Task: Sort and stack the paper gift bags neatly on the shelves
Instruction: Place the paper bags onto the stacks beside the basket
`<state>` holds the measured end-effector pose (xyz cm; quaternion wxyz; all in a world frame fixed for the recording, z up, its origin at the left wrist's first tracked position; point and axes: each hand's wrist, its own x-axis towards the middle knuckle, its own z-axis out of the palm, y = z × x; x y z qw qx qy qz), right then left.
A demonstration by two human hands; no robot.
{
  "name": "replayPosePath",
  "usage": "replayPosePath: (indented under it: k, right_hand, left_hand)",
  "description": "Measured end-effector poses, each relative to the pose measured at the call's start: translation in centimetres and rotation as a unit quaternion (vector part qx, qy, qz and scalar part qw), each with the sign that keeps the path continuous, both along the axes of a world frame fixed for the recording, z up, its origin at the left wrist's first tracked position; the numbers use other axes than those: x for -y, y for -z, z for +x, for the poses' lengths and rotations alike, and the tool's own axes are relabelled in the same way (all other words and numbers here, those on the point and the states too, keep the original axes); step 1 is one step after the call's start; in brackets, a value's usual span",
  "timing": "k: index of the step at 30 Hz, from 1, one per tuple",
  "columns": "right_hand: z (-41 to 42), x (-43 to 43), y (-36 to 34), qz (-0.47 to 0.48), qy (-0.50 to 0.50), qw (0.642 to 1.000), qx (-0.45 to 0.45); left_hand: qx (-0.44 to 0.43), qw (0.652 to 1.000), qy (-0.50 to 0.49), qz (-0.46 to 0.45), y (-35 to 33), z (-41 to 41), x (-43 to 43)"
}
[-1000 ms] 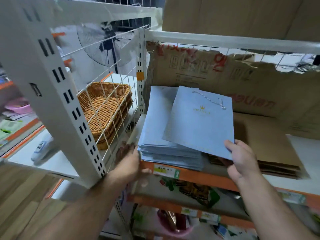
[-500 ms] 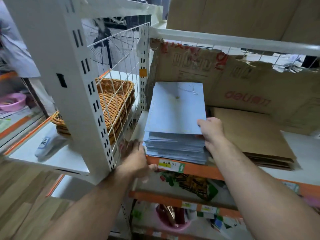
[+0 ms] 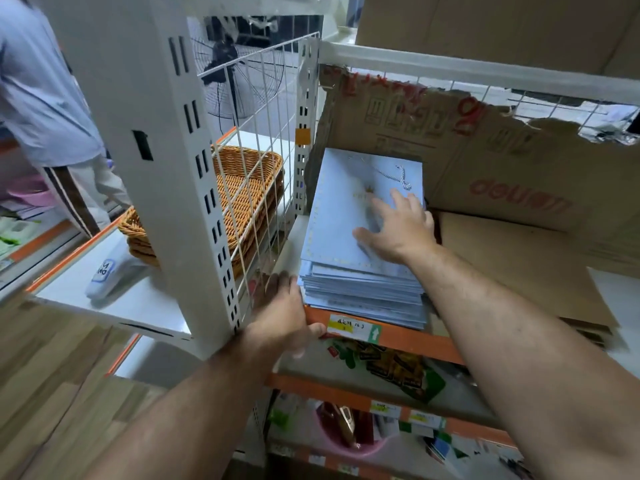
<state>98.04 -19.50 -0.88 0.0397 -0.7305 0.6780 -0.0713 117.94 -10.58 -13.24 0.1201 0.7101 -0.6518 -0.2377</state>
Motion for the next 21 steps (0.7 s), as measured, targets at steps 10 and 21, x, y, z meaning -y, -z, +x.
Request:
replayPosePath:
  k: [10,21]
  right_hand:
    - [1.0,6.4,-0.5,0.169,-0.02,0.984,-0.051]
    - [1.3,7.7,0.8,0.212,-0.072,0.974,-0.045]
  left_hand:
    - [0.018,1.0,-0.003,0.011,-0.6,0.0,0.2]
    - [0.031,0.999,-0.011,0.035,-1.5,-0.5,0.2]
